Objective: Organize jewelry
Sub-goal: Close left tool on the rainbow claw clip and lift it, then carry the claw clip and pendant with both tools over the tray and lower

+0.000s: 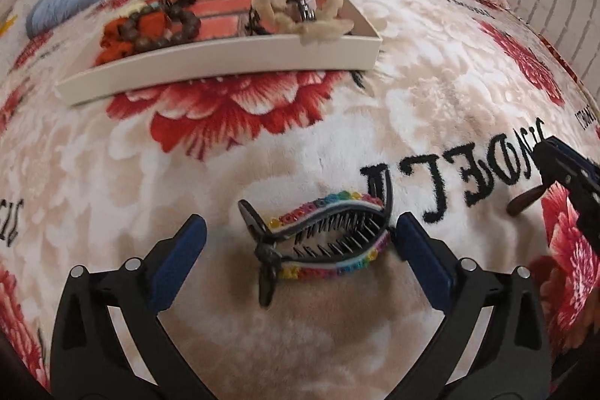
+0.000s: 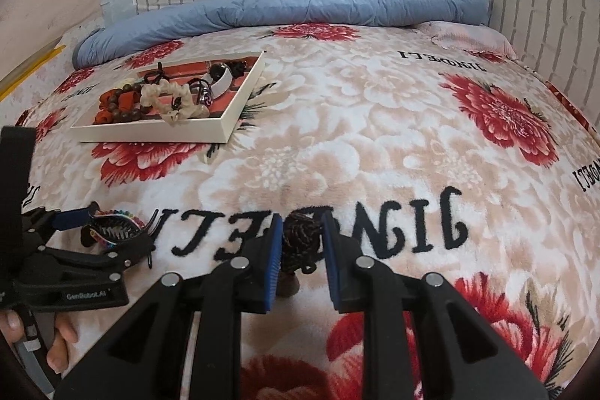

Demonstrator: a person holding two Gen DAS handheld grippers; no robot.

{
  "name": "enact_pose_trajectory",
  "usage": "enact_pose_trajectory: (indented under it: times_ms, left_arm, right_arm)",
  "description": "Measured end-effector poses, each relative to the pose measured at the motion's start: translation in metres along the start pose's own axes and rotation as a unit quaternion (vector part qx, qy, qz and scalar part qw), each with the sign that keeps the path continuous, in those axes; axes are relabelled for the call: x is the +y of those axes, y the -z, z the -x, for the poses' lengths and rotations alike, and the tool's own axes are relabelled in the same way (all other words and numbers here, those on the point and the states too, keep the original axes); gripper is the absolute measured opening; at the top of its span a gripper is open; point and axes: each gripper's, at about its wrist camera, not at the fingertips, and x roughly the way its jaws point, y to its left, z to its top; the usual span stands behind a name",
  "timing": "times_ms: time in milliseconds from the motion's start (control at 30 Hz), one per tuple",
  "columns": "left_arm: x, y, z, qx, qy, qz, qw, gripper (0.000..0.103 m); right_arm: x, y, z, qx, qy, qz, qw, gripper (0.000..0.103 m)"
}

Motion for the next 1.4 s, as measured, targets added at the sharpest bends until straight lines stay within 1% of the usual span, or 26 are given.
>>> enact_pose_trajectory:
  times_ms: [33, 200, 333, 433, 467, 500, 533, 567, 700, 767, 900, 1033, 1100, 1200, 1400]
  left_arm:
    - [0.0, -0.001, -0.004, 0.009, 0.0, -0.001, 1.0, 0.099]
    - [-0.009, 0.0, -0.011, 0.019, -0.021, -0.019, 0.9994, 0.099]
    - [-0.008, -0.001, -0.011, 0.022, -0.019, -0.018, 0.9994, 0.099]
    - [-0.003, 0.002, -0.006, 0.005, -0.005, -0.002, 1.0, 0.098]
    - [-0.001, 0.002, -0.005, -0.001, 0.003, 0.005, 1.0, 0.097]
    - [0.004, 0.002, -0.002, -0.011, 0.018, 0.017, 0.9996, 0.092]
    - [0.005, 0.001, -0.001, -0.014, 0.025, 0.023, 0.9993, 0.085]
    - [0.008, 0.001, 0.0, -0.016, 0.038, 0.028, 0.9988, 0.082]
    - [0.01, 0.0, 0.002, -0.02, 0.046, 0.033, 0.9982, 0.075]
    - [0.013, 0.0, 0.003, -0.018, 0.059, 0.034, 0.9975, 0.074]
    - [0.013, -0.002, 0.003, -0.015, 0.065, 0.015, 0.9977, 0.074]
    - [0.019, -0.004, 0.008, -0.02, 0.076, 0.015, 0.9968, 0.074]
    - [0.025, -0.005, 0.014, -0.036, 0.072, 0.017, 0.9966, 0.074]
    - [0.036, -0.009, 0.021, -0.046, 0.076, 0.024, 0.9958, 0.074]
    - [0.063, -0.028, 0.042, -0.085, 0.066, 0.026, 0.9939, 0.074]
  right_arm:
    - [0.0, 0.0, -0.001, 0.0, 0.0, 0.0, 1.0, 0.022]
    - [-0.002, 0.002, -0.005, 0.001, -0.003, -0.006, 1.0, 0.022]
    - [-0.002, 0.002, -0.008, 0.002, -0.006, -0.009, 1.0, 0.022]
    - [-0.003, 0.002, -0.009, 0.001, -0.008, -0.008, 1.0, 0.022]
    - [-0.003, 0.002, -0.009, 0.001, -0.007, -0.009, 1.0, 0.022]
    - [-0.002, 0.002, -0.009, 0.002, -0.007, -0.009, 1.0, 0.022]
    - [-0.002, 0.002, -0.009, 0.002, -0.007, -0.009, 1.0, 0.022]
    - [-0.002, 0.002, -0.009, 0.002, -0.008, -0.01, 1.0, 0.022]
    - [-0.002, 0.002, -0.009, 0.002, -0.007, -0.006, 1.0, 0.022]
    - [0.0, 0.002, -0.009, 0.003, -0.006, -0.003, 1.0, 0.022]
    - [0.003, 0.0, -0.012, 0.005, -0.006, -0.002, 1.0, 0.022]
    - [0.006, -0.003, -0.012, 0.003, -0.006, -0.003, 1.0, 0.022]
    - [0.009, -0.005, -0.012, 0.002, -0.007, -0.002, 1.0, 0.022]
    - [0.014, -0.008, -0.013, 0.001, -0.011, -0.002, 1.0, 0.022]
    - [0.037, -0.027, -0.01, -0.019, -0.025, 0.007, 0.999, 0.021]
